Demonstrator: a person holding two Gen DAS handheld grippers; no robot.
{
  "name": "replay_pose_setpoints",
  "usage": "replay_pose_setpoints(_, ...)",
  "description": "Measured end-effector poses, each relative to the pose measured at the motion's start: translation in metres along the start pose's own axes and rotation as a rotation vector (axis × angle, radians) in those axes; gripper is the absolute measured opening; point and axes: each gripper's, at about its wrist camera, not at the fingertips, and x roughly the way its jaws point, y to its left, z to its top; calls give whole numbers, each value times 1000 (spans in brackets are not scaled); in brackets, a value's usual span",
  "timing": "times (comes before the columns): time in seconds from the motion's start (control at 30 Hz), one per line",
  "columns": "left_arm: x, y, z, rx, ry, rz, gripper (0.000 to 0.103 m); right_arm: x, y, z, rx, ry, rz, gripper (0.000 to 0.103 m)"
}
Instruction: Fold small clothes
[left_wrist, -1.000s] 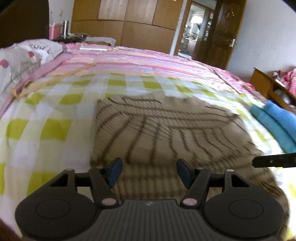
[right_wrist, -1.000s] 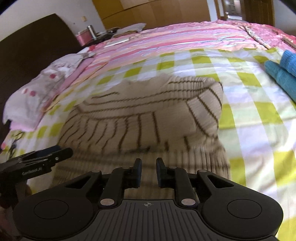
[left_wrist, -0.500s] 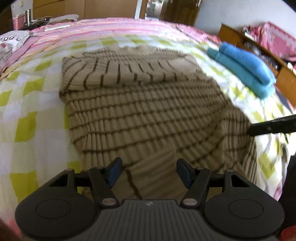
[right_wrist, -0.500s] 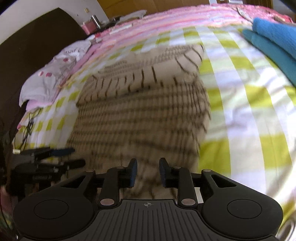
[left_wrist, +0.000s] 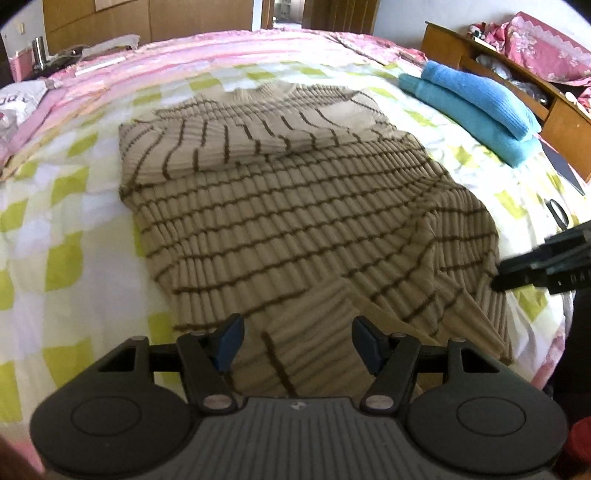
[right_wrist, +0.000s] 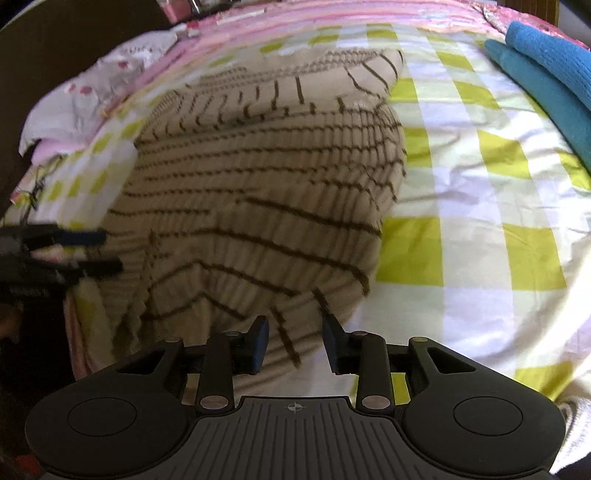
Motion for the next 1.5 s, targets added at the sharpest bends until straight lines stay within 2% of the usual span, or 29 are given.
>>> replay_pose_setpoints(0.17, 10, -6, 6, 87, 12, 2, 69, -5, -9, -7, 58, -7, 17, 33)
replay_pose_setpoints(0.27, 20, -11, 5, 147, 49, 8, 69, -6, -11, -5, 104, -19, 46, 45)
replay_pose_setpoints(0.4, 28, -16, 3, 181, 74, 11, 69, 3, -10, 1, 134, -15, 68, 48)
replay_pose_setpoints(0.43, 27, -17, 2, 189, 72, 13, 68, 6, -10, 2, 141, -12, 69, 48)
replay_pose_setpoints(0.53, 22, -20, -1, 195, 69, -2, 53, 15, -14, 2, 162, 2, 60, 48)
replay_pose_setpoints(0.57, 20, -20, -2, 199, 68, -2, 49, 16, -14, 2, 160, 2, 62, 46)
replay_pose_setpoints(0.6, 18, -21, -4, 204, 68, 1, 46, 14, -14, 2, 154, 2, 58, 35)
replay_pose_setpoints(0.67, 12, -21, -7, 205, 73, -5, 33, 11, -14, 1, 137, 12, 50, 20)
replay_pose_setpoints(0.7, 10, -21, -9, 204, 76, -10, 31, 10, -16, -1, 135, 23, 53, 16)
replay_pose_setpoints(0.73, 7, -21, -10, 205, 78, -13, 28, 8, -16, -2, 129, 30, 52, 14)
replay_pose_setpoints(0.87, -8, -21, -21, 205, 88, -17, 26, -3, -20, -9, 100, 46, 34, 8)
replay_pose_setpoints(1.07, -31, -12, -34, 142, 76, -4, 26, -25, -29, -16, 67, 53, -17, 7)
replay_pose_setpoints(1.13, -36, -11, -37, 136, 69, 9, 26, -28, -32, -18, 73, 54, -39, 10)
replay_pose_setpoints(1.17, -38, -11, -38, 134, 65, 9, 26, -29, -34, -18, 95, 54, -34, 16)
replay_pose_setpoints(1.27, -42, -13, -42, 127, 60, 5, 26, -32, -34, -18, 174, 27, 41, 19)
replay_pose_setpoints(1.33, -44, -15, -44, 138, 55, 14, 26, -30, -28, -17, 195, 10, 87, 28)
replay_pose_setpoints(1.37, -44, -17, -45, 146, 52, 20, 26, -28, -24, -16, 193, 6, 100, 37)
replay_pose_setpoints(1.4, -44, -18, -45, 152, 52, 23, 26, -25, -19, -14, 181, 4, 101, 42)
replay_pose_setpoints(1.5, -45, -21, -48, 171, 51, 27, 27, -14, -9, -7, 150, 8, 88, 44)
